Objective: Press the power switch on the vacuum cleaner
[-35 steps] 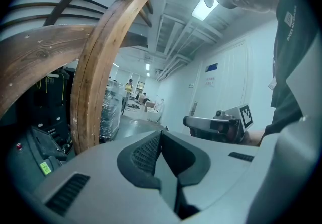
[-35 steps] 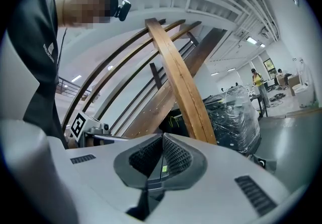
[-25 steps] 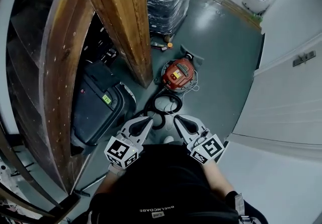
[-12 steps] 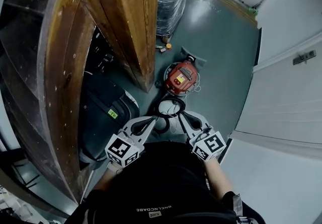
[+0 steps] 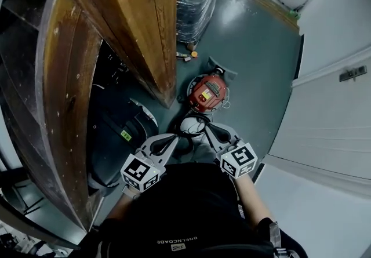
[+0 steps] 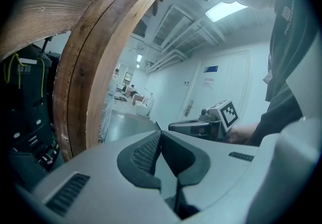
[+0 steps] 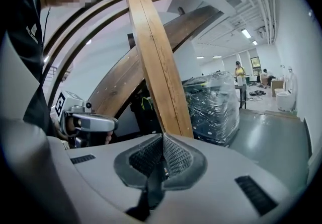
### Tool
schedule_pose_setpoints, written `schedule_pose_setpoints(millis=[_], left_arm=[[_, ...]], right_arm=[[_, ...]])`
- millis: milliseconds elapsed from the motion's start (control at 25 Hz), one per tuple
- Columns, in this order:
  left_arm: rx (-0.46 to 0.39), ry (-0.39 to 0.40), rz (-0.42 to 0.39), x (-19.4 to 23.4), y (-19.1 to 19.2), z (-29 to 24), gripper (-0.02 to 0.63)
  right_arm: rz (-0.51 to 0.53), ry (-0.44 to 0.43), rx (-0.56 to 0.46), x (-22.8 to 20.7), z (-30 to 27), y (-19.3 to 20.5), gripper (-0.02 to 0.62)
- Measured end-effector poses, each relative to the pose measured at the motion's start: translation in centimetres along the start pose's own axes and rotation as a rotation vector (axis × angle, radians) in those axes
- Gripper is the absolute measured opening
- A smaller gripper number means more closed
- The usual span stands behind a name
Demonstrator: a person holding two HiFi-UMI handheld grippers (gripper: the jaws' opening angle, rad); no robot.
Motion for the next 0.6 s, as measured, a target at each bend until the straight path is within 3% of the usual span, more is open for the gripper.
schedule_pose_setpoints(millis=[280,600], left_arm=[[-0.018,-0.082,0.035,-1.3,-0.6,-3.7,0.014],[-0.014,-0.249,0.085,-1.5,0.4,-4.5,0.014]], right_arm=[[0.006,-0.038,0.124,-6.1,-0.8,1.3,0.028],[-0.003,-0.079,0.289,-12.5,-4.8,5.7,0.028]])
Point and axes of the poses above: the fingertips, and each gripper's own axes: z backward along the fingers, x to its left, y out of its underside, the point moved 8 cm from there along z, backward along the fingers, and after that the axes turned 1 degree about z, right-handed, at the moved point
